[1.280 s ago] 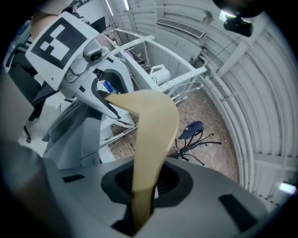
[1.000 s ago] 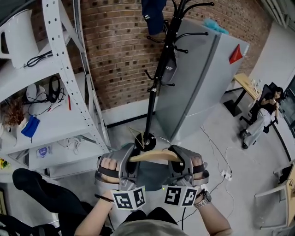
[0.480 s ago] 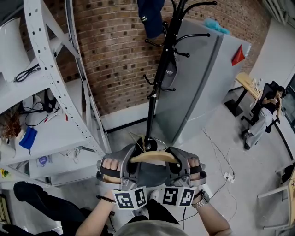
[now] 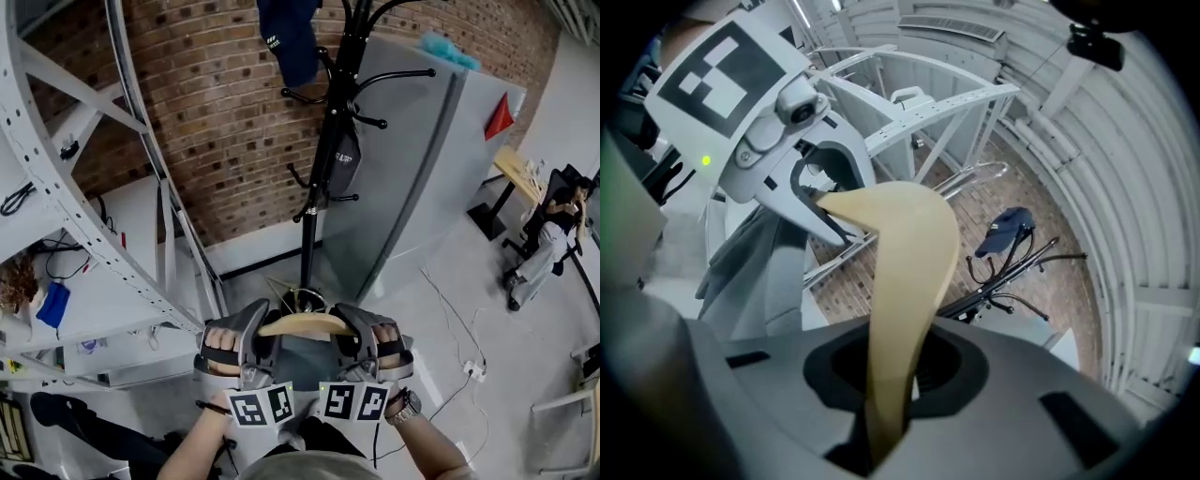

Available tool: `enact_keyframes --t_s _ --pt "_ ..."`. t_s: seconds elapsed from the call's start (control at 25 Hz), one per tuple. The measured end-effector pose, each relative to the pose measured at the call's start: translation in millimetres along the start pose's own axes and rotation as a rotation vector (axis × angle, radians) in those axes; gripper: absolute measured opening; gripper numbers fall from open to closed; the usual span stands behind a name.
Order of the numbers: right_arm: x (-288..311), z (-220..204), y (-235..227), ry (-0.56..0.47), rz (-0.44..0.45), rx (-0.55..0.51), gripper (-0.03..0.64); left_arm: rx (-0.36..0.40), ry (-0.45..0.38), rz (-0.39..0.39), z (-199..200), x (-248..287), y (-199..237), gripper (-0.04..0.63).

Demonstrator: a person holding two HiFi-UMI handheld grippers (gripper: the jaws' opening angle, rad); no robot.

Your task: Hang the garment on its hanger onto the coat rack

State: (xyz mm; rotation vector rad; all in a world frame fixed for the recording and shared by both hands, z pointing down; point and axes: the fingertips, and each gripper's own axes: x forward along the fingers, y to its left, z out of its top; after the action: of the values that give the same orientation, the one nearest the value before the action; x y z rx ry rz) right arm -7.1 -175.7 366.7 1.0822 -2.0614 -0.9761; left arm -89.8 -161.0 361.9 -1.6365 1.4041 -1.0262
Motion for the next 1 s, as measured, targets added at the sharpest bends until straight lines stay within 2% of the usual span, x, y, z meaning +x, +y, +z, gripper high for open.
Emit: enact_keyframes --t_s 0.44,0.76,0.88,1.0 --pt "55.2 -32.6 -13.5 -0.03 0.024 -0.009 0.054 0.016 0.053 0.014 -4.3 62.0 -8.9 0.172" --pt "118.1 -68.4 -1.5 0.035 -0.003 -0.001 0.054 0.033 0.011 -0.013 -30.1 125.5 -34.8 0.172" --pt "148.4 -78.8 5.8 0.064 -0.002 0.021 0.054 0.036 -0.004 -0.019 -46.4 152.9 -42.3 0.148" --pt "173.2 -90.2 14.8 0.081 -0.006 0.031 0.054 0.048 -0.023 -0.036 -60.5 177.9 -55.4 0.082"
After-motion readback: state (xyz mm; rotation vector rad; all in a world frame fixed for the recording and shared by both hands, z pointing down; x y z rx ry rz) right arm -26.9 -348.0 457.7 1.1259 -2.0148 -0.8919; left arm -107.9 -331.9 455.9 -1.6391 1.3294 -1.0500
